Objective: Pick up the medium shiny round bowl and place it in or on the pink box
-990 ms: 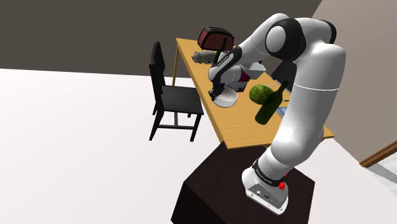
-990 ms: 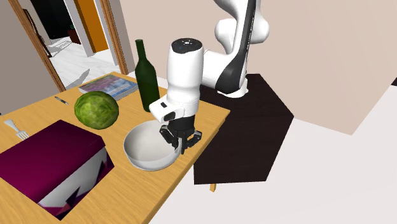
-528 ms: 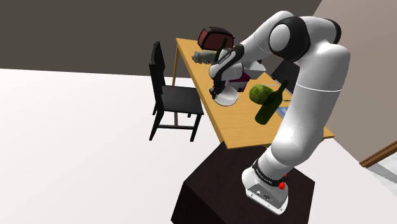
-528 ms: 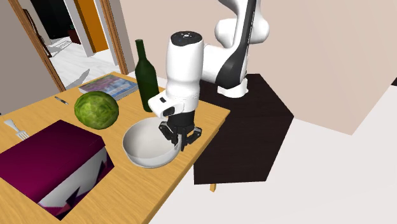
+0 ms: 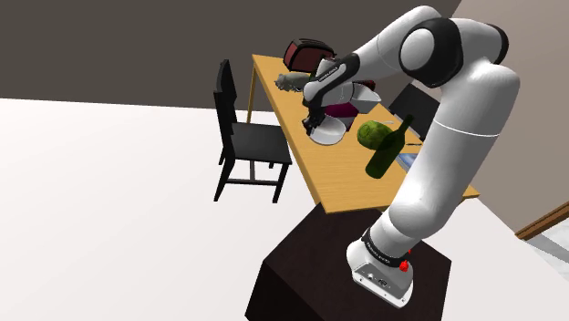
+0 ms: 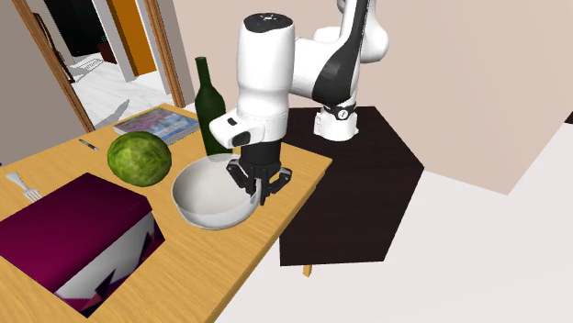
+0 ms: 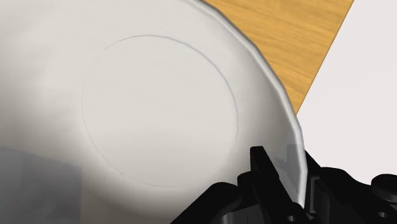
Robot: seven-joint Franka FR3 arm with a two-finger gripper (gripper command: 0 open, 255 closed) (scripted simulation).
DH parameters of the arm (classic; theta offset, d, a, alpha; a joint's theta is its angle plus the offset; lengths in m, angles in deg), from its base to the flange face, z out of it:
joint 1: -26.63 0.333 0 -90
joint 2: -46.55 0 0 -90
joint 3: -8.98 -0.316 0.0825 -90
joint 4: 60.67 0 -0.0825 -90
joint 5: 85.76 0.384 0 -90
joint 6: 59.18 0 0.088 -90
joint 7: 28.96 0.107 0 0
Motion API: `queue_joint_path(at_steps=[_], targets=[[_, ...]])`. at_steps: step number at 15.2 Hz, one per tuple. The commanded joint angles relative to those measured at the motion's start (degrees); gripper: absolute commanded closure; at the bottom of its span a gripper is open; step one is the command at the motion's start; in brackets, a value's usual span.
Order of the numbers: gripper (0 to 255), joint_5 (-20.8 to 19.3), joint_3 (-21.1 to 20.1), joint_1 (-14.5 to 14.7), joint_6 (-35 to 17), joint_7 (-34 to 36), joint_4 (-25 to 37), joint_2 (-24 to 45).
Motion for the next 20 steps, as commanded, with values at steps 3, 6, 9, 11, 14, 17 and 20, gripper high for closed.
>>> queue_joint_path(at_steps=[3, 6, 9, 11, 14, 17, 20], targets=[[255, -1.0, 0.4, 0.3, 2.8, 0.5, 0.6, -2.3], [255, -1.8, 0.6, 0.5, 4.9, 0.9, 1.2, -4.0], [255, -2.4, 0.8, 0.7, 7.1, 1.2, 1.9, -5.5], [255, -2.8, 0.9, 0.8, 8.5, 1.4, 2.4, -6.5], [255, -3.4, 1.0, 1.0, 10.7, 1.6, 3.3, -7.9], [255, -3.9, 1.0, 1.1, 12.9, 1.8, 4.2, -9.2], [255, -4.3, 1.0, 1.2, 15.2, 2.0, 5.3, -10.4]])
